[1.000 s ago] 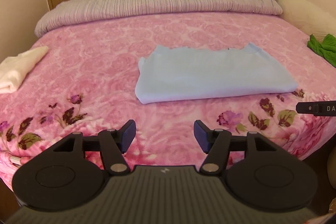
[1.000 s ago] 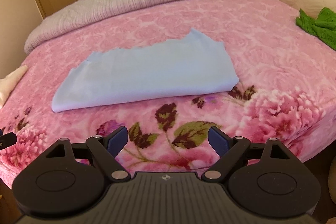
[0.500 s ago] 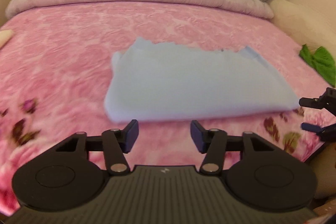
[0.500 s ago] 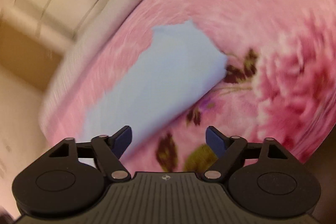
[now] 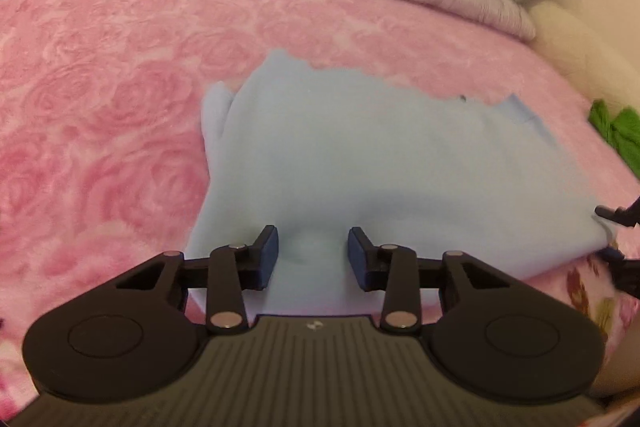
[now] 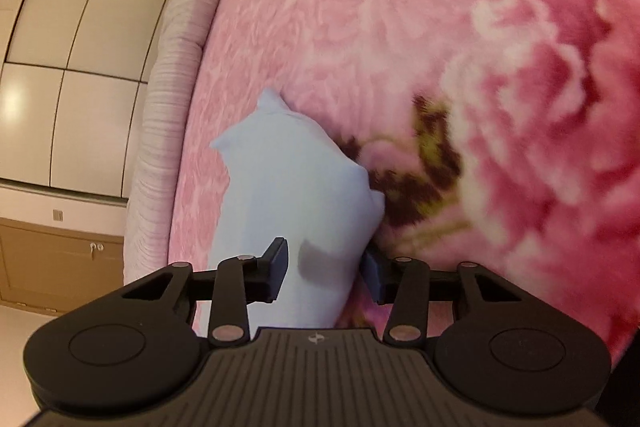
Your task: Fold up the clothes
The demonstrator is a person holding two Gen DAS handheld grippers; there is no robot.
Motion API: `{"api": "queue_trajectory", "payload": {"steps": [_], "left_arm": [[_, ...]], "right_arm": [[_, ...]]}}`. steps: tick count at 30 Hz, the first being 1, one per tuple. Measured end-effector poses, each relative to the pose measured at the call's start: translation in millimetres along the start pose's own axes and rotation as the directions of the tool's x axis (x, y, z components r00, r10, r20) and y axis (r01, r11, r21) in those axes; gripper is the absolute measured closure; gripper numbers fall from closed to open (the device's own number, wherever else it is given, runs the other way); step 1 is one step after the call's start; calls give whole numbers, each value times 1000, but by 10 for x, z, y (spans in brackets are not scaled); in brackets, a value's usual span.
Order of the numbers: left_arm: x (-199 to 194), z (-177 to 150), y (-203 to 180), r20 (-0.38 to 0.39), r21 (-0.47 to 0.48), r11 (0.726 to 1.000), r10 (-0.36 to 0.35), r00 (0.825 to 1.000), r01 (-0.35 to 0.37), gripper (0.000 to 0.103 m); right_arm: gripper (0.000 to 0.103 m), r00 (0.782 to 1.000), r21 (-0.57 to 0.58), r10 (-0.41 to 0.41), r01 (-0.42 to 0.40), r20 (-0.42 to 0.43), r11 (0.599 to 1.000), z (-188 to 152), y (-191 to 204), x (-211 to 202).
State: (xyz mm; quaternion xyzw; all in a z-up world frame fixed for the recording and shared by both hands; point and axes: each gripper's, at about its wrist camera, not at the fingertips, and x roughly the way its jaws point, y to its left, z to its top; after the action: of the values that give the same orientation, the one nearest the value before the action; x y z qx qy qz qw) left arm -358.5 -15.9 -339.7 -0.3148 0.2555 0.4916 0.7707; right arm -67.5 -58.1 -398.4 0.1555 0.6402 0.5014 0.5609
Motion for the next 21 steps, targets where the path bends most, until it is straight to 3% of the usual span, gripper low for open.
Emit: {"api": "queue_trajectory", "payload": {"steps": [1, 4, 5, 6, 7, 9, 11, 13, 16, 18, 20, 21], "left_arm": [[-3, 17, 8, -4, -5, 1000, -4, 1000, 4, 69], [-35, 73, 64, -12, -35, 999, -28, 1000, 28, 70], [-64, 87, 110, -8, -57, 998, -43, 999, 42, 70], [-96, 98, 163, -4, -82, 995, -56, 998, 56, 71], [-123, 110, 214, 1, -106, 992, -70, 998, 70, 71], [-192, 108, 310, 13, -153, 983, -101, 995, 102, 71], [-274, 84, 413, 29, -203, 970, -133, 991, 136, 71], [-334, 48, 509, 41, -250, 955, -157, 987, 162, 71], [-396, -13, 635, 55, -310, 931, -186, 981, 194, 71], [-430, -62, 704, 62, -346, 913, -206, 977, 215, 71], [-460, -96, 762, 68, -371, 900, -221, 973, 230, 71], [-478, -109, 777, 71, -379, 894, -227, 971, 237, 71]], "right_arm": [[83, 1000, -25, -23, 23, 7, 999, -1, 32, 27], [89, 992, -228, -106, 120, 73, 966, -94, 334, 37], [90, 986, -340, -120, 153, 118, 928, -182, 502, 28], [90, 979, -493, -108, 181, 173, 851, -363, 720, 7], [91, 970, -634, -84, 212, 226, 744, -558, 944, -16], [92, 954, -840, -5, 268, 301, 471, -995, 1337, -38], [92, 954, -949, 83, 274, 289, 159, -1563, 1560, 16], [92, 969, -973, 125, 224, 215, -61, -2028, 1616, 89], [92, 993, -947, 92, 102, 78, -304, -2635, 1507, 246], [92, 1000, -924, 22, 21, 14, -382, -2904, 1388, 377], [81, 998, -904, -64, -37, -11, -427, -3082, 1261, 494], [75, 998, -893, -60, -29, -2, -449, -3137, 1213, 508]]}}
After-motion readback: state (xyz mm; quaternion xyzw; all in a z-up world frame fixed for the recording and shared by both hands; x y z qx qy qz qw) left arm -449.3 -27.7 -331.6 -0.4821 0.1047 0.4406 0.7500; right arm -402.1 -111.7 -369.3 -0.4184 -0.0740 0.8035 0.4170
